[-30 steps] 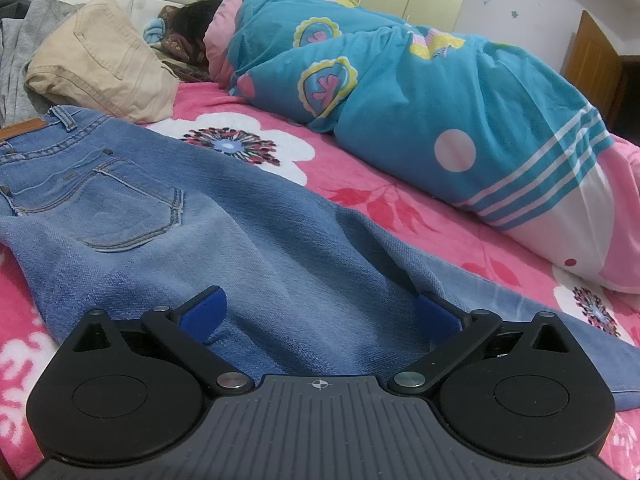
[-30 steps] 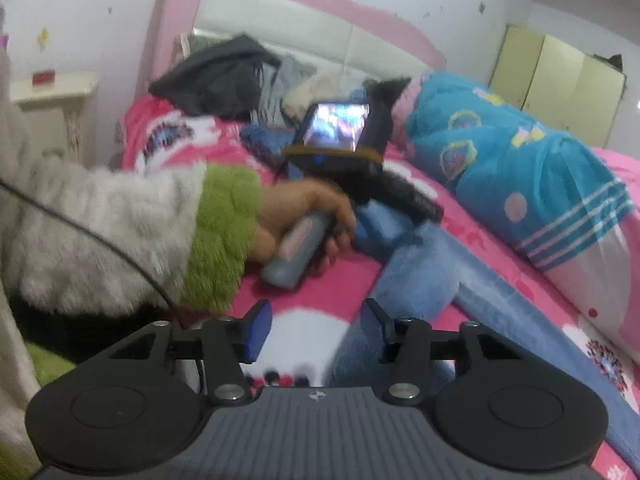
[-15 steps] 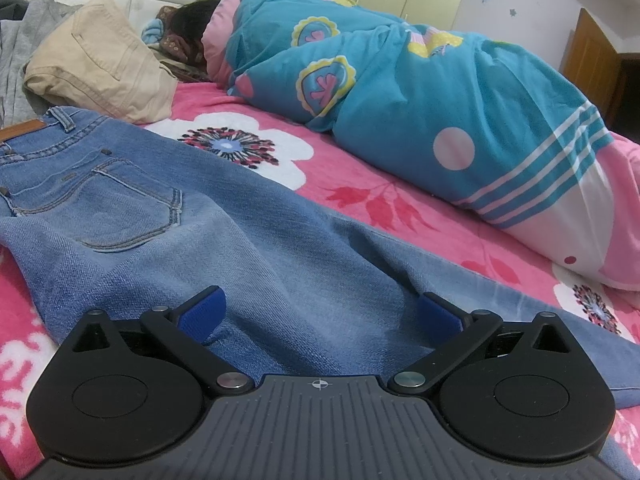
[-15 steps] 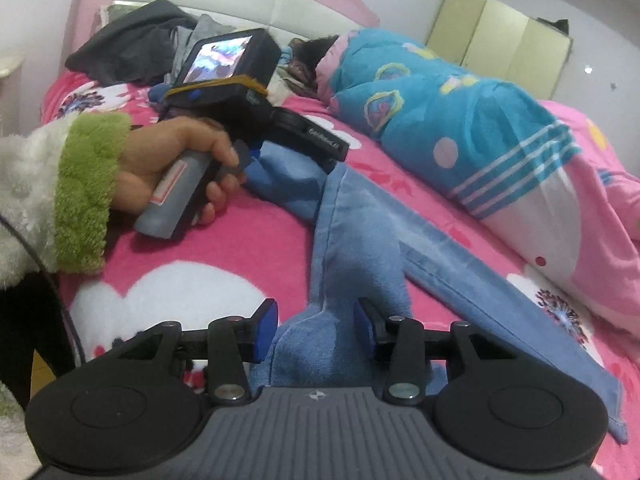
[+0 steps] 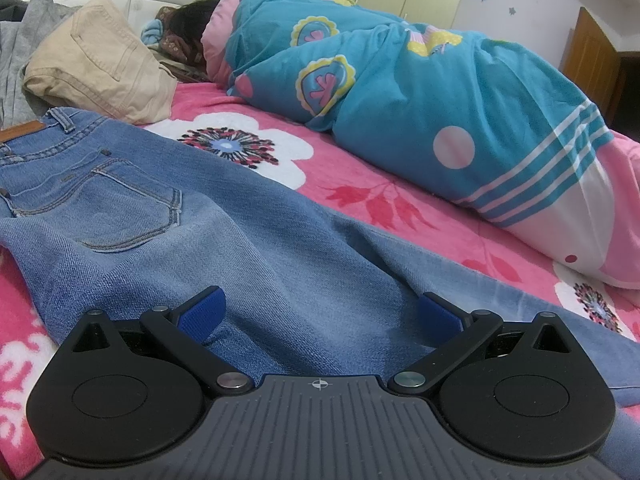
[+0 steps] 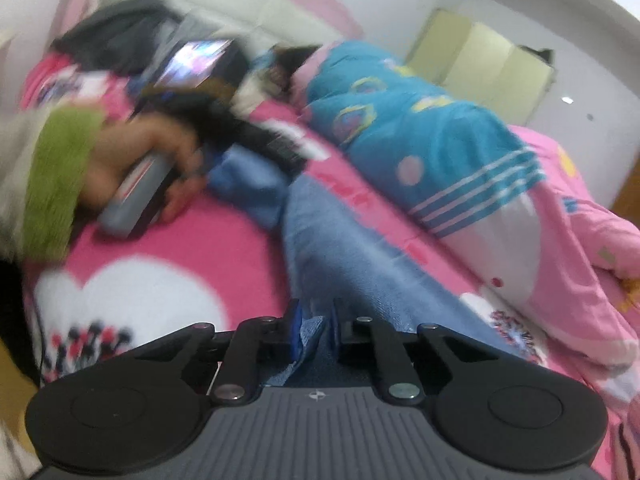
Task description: Fold clothes
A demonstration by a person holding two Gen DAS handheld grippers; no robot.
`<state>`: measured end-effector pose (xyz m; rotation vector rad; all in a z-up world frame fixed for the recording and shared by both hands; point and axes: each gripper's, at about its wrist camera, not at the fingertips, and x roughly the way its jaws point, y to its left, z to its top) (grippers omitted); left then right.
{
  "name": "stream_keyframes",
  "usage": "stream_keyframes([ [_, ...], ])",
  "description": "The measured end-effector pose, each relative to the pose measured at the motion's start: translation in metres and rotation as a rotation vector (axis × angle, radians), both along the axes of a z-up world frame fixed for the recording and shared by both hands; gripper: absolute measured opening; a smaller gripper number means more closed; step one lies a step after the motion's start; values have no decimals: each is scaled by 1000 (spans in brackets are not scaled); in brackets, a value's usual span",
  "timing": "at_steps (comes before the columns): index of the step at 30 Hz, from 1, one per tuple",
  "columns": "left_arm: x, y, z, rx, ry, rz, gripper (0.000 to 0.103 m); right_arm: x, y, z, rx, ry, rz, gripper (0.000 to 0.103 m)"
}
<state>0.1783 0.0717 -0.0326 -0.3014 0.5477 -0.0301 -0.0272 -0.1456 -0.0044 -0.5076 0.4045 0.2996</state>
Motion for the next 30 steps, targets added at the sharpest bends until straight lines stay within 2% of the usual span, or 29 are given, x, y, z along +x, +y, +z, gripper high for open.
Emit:
stream_keyframes([
  [3,0,0,0,0,0,0,103,11,-22,26,81,-35,-47,13],
  [9,0,0,0,1,0,-1,103,60,-71,52,142,-71,-135,12],
  [13,0,0,0,1,1,-2,103,106,-108,46,203,-5,-197,12],
  [17,1,0,0,2,1,-2,103,156,-145,23,297,161,-271,13],
  [19,1,-1,0,4,1,-2,103,171,-167,20,395,230,-315,27],
  [20,1,-1,0,4,2,-1,103,176,-174,24,427,233,-327,34],
  [23,1,-1,1,7,2,-1,103,185,-184,44,483,172,-339,39],
  [24,1,-1,1,8,2,0,103,189,-183,51,491,163,-321,42],
  [26,1,-2,1,10,3,0,103,204,-160,59,468,188,-215,42],
  [30,1,-1,1,7,3,-1,103,250,-80,53,385,323,71,45],
])
